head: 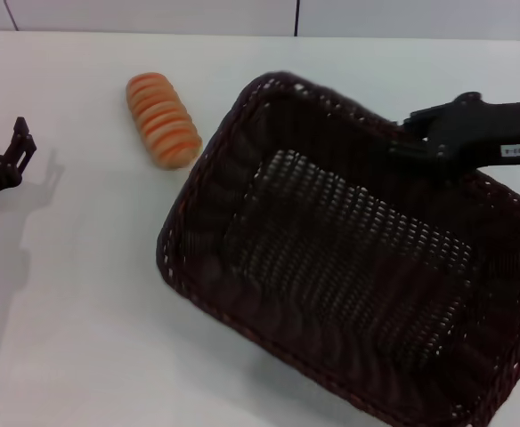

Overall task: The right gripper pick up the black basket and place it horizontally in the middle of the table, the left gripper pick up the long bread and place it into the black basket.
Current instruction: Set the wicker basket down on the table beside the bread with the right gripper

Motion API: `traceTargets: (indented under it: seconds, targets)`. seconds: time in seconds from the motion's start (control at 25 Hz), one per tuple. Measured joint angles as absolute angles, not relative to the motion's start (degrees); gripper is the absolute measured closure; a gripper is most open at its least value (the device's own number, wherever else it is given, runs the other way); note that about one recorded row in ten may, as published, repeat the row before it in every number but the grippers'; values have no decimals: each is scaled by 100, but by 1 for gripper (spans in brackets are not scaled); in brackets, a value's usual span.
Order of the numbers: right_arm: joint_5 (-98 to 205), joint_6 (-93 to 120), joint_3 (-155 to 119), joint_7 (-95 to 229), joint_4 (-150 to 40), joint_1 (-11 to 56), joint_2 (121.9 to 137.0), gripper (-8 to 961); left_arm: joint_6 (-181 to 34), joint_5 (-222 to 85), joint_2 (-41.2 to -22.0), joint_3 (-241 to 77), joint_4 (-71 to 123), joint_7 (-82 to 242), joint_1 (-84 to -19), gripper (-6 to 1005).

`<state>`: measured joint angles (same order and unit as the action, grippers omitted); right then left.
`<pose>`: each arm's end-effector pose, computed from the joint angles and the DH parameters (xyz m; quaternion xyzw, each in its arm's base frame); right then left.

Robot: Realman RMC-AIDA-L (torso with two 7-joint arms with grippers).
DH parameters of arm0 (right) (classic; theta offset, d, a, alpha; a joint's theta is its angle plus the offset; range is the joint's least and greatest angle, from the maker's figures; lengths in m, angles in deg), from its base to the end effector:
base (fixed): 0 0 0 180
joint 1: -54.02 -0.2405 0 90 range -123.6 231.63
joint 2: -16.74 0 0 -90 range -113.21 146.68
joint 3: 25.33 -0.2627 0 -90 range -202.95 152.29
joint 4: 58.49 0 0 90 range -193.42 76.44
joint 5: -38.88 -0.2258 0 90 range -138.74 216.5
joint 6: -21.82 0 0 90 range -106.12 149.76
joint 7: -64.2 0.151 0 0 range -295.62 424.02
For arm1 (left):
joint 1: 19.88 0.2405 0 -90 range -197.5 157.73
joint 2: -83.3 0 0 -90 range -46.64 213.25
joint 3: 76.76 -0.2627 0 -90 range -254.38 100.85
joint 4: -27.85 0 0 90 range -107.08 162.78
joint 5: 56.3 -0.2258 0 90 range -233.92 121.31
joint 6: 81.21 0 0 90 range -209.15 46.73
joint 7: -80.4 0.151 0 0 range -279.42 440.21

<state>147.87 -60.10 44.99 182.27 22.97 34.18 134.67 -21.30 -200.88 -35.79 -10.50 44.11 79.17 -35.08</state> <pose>0.1734 0.3505 0.0307 -0.9546 0.2101 0.1522 0.1466 -0.3850 0.3132 -0.0185 -0.6638 -0.2676 -0.2276 0.6603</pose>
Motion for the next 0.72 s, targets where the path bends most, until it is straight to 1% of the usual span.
traceTargets:
  seconds: [0.04, 0.08, 0.24, 0.28, 0.4, 0.44, 0.52, 0.6, 0.64, 0.72]
  targets:
    - [14787, -6282, 4348, 18013, 1962, 3116, 13422, 756, -2129, -20086, -3578, -1049, 4410, 7917, -3514, 151]
    - [14787, -6282, 4348, 18013, 1962, 3116, 13422, 756, -2129, -20086, -3578, -1049, 4410, 7917, -3514, 151]
    - [14882, -6608, 4255, 17665, 1489, 2556, 13374, 756, -2125, -20089, -3578, -1049, 4410, 7915, -3571, 151]
    - [14882, -6608, 4255, 17665, 1489, 2556, 13374, 756, -2125, -20089, -3578, -1049, 4410, 7915, -3571, 151]
    - [15070, -6549, 4250, 17534, 1295, 2278, 13372, 756, -2127, -20088, -3579, -1049, 4410, 7914, -3588, 152]
    - [15245, -6471, 4247, 17455, 1111, 2087, 13382, 757, -2127, -20089, -3579, -1049, 4410, 7915, -3598, 152]
    - [15335, -6430, 4246, 17411, 1031, 2007, 13391, 757, -2129, -20089, -3579, -1049, 4410, 7914, -3607, 152]
    - [15599, -6316, 4250, 17288, 882, 1843, 13431, 757, -2129, -20088, -3579, -1049, 4410, 7911, -3614, 152]
    - [15863, -6207, 4257, 17194, 783, 1716, 13479, 757, -2127, -20088, -3578, -1062, 4417, 7876, -3621, 152]
    - [15995, -6157, 4268, 17165, 741, 1654, 13504, 758, -2127, -20089, -3579, -1072, 4418, 7870, -3622, 152]
